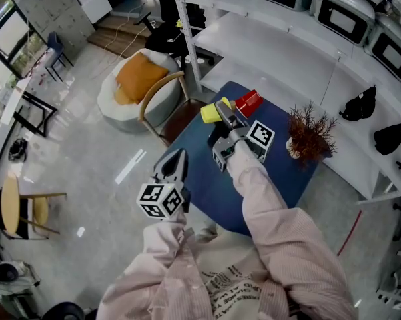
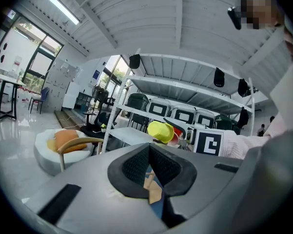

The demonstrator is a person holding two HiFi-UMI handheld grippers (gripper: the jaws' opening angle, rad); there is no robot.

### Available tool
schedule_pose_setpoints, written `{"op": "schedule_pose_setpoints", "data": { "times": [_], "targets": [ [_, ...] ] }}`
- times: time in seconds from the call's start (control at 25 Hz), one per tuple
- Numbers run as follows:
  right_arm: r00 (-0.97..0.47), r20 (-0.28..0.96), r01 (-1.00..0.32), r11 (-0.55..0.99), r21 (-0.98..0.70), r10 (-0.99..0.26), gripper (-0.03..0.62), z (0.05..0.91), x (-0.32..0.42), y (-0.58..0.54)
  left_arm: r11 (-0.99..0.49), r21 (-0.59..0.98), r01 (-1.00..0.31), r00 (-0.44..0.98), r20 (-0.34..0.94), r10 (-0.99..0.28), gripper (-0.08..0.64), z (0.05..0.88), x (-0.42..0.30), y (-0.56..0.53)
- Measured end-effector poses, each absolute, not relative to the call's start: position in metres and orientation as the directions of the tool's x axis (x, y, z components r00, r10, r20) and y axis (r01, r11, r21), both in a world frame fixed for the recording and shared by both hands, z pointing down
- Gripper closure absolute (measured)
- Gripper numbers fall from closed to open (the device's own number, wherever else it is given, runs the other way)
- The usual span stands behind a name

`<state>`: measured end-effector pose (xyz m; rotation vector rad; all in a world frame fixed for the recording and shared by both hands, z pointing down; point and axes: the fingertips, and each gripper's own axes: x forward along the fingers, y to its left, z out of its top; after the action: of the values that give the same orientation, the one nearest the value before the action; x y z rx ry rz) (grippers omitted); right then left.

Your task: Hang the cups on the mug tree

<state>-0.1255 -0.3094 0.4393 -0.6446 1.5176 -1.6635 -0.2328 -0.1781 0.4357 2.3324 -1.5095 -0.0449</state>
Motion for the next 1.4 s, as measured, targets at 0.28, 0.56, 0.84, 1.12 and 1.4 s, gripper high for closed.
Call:
{"op": "schedule_pose_setpoints", "data": {
  "times": [0.28,0.56,0.84,1.12,1.4],
  "targets": [
    [-0.576,-0.145,0.22,0.018,-0.975,-0.805,0.288,0.441,-0.131,-0.307,-0.361,0.318,-0.877,0.426,0.165,-0.889,0.561,0.436,-0.233,-0.177],
    [-0.595,-0.159,0.224,0.028,-0.974,-0.788,0.269,0.44,-0.139,-0.302,-0.348,0.323,-0.88,0.415,0.167,-0.894,0.561,0.437,-0.237,-0.174],
    [-0.611,-0.16,0.226,0.023,-0.974,-0.775,0.258,0.444,-0.146,-0.292,-0.336,0.324,-0.884,0.404,0.167,-0.899,0.561,0.438,-0.239,-0.165],
    [-0.623,-0.174,0.261,0.007,-0.965,-0.763,0.259,0.446,-0.148,-0.283,-0.328,0.329,-0.886,0.397,0.167,-0.903,0.561,0.439,-0.236,-0.159],
    [-0.679,-0.177,0.221,0.032,-0.975,-0.713,0.261,0.445,-0.155,-0.267,-0.323,0.333,-0.886,0.391,0.158,-0.907,0.561,0.438,-0.234,-0.151]
  ]
}}
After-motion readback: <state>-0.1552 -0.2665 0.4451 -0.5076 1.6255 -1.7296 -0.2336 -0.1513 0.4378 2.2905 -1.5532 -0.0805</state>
